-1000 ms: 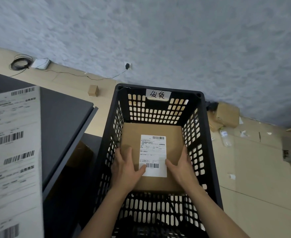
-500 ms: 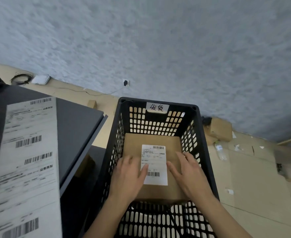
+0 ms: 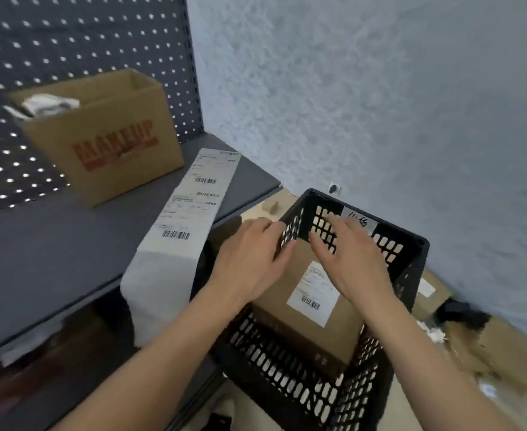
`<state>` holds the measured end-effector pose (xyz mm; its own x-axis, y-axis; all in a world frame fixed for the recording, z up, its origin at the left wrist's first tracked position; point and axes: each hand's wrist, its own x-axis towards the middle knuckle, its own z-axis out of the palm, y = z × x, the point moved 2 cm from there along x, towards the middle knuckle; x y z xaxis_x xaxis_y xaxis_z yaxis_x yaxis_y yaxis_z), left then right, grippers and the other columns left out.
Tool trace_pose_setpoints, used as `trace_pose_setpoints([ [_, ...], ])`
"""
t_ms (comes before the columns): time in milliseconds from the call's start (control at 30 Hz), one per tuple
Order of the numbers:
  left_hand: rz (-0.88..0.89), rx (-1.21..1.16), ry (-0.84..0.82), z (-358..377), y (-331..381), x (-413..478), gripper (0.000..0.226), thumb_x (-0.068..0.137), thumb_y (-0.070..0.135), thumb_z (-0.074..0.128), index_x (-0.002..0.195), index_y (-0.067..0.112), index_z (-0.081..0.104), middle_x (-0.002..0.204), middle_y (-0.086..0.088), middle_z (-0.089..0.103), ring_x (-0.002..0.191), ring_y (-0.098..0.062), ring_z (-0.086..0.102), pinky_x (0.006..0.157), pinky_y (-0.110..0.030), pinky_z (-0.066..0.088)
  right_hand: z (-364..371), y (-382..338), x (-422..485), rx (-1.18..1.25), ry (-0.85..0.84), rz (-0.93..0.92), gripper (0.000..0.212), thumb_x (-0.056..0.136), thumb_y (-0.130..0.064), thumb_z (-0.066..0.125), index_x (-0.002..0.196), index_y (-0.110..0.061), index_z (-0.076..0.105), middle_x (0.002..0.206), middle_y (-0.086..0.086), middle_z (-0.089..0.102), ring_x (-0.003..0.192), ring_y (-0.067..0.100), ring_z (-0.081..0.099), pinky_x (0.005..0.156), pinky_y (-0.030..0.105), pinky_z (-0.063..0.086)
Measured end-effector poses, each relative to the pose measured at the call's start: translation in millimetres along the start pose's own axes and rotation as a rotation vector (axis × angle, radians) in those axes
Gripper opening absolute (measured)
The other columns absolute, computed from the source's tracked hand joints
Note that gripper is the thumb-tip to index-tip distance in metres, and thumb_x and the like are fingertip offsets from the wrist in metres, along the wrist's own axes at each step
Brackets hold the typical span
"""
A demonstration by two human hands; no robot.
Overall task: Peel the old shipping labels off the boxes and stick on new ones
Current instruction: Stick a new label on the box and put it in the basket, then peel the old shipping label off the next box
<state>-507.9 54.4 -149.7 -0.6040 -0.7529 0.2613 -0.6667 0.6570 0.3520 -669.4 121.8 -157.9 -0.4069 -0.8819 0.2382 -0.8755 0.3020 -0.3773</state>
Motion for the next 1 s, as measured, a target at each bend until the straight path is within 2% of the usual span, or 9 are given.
trace_pose_setpoints([
  [133,-0.143,0.03,0.108,-37.7,-5.9,-37.8,0.041,0.098,0.047,0.046,0.129,0.022,0.057,0.125,0.003,0.059,0.121,-0.02,0.048,0.086,-0.044,0.051,-11.0,-52.0,-4.3,0.082,0.001,-0.191,0.054,0.098,-0.052,0.045,0.141,-0.02,0.049,0.136,0.004,0.053,0.122,0.023,0.052,0.098,0.039,0.046],
  [233,-0.224,0.078,0.177,-65.2,-19.8,-73.6,0.039,0.097,0.045,0.049,0.124,0.02,0.06,0.123,0.0,0.061,0.12,-0.022,0.049,0.089,-0.042,0.05,-9.8,-95.0,-16.5,0.129,-0.021,-0.306,0.056,0.097,-0.053,0.045,0.142,-0.021,0.047,0.135,0.005,0.054,0.119,0.025,0.054,0.096,0.042,0.048],
  [300,-0.285,0.129,0.213,-82.1,-33.4,-99.5,0.041,0.097,0.044,0.049,0.128,0.019,0.058,0.128,0.0,0.059,0.125,-0.02,0.046,0.091,-0.039,0.047,-6.5,-123.6,-26.8,0.142,-0.037,-0.379,0.056,0.097,-0.053,0.045,0.142,-0.021,0.046,0.135,0.005,0.053,0.119,0.026,0.054,0.095,0.042,0.048],
  [367,-0.339,0.166,0.245,-98.0,-50.2,-128.6,0.044,0.097,0.045,0.047,0.13,0.018,0.057,0.128,0.0,0.059,0.126,-0.02,0.044,0.092,-0.038,0.047,0.2,-152.3,-37.0,0.163,-0.055,-0.442,0.055,0.096,-0.053,0.047,0.142,-0.022,0.047,0.135,0.005,0.053,0.12,0.025,0.053,0.095,0.041,0.047],
  [533,-0.493,0.291,0.331,-142.0,-100.8,-216.3,0.058,0.091,0.054,0.036,0.127,0.014,0.059,0.124,-0.007,0.058,0.123,-0.03,0.044,0.094,-0.047,0.048,18.6,-239.7,-74.0,0.207,-0.132,-0.61,0.057,0.095,-0.054,0.049,0.142,-0.021,0.047,0.137,0.006,0.053,0.123,0.026,0.051,0.097,0.042,0.044],
  [767,-0.669,0.451,0.479,-230.1,-161.4,-354.0,0.056,0.093,0.052,0.043,0.132,0.013,0.054,0.134,-0.01,0.05,0.133,-0.033,0.035,0.106,-0.045,0.04,38.4,-390.0,-141.7,0.273,-0.219,-0.835,0.061,0.096,-0.056,0.046,0.146,-0.022,0.042,0.138,0.003,0.05,0.124,0.023,0.049,0.101,0.043,0.044],
  [867,-0.741,0.525,0.551,-272.1,-183.3,-402.6,0.057,0.091,0.054,0.043,0.133,0.017,0.053,0.137,-0.012,0.047,0.136,-0.037,0.031,0.11,-0.05,0.035,36.7,-451.2,-163.9,0.319,-0.244,-0.895,0.063,0.096,-0.059,0.043,0.148,-0.025,0.037,0.139,0.002,0.048,0.124,0.022,0.047,0.103,0.044,0.043],
  [1000,-0.949,0.553,0.597,-324.8,-222.0,-448.0,0.07,0.086,0.067,0.034,0.143,0.027,0.04,0.153,-0.014,0.027,0.143,-0.038,0.015,0.117,-0.056,0.021,37.4,-528.0,-178.6,0.327,-0.327,-0.952,0.069,0.095,-0.065,0.038,0.153,-0.03,0.027,0.144,0.004,0.043,0.129,0.026,0.044,0.104,0.044,0.042],
])
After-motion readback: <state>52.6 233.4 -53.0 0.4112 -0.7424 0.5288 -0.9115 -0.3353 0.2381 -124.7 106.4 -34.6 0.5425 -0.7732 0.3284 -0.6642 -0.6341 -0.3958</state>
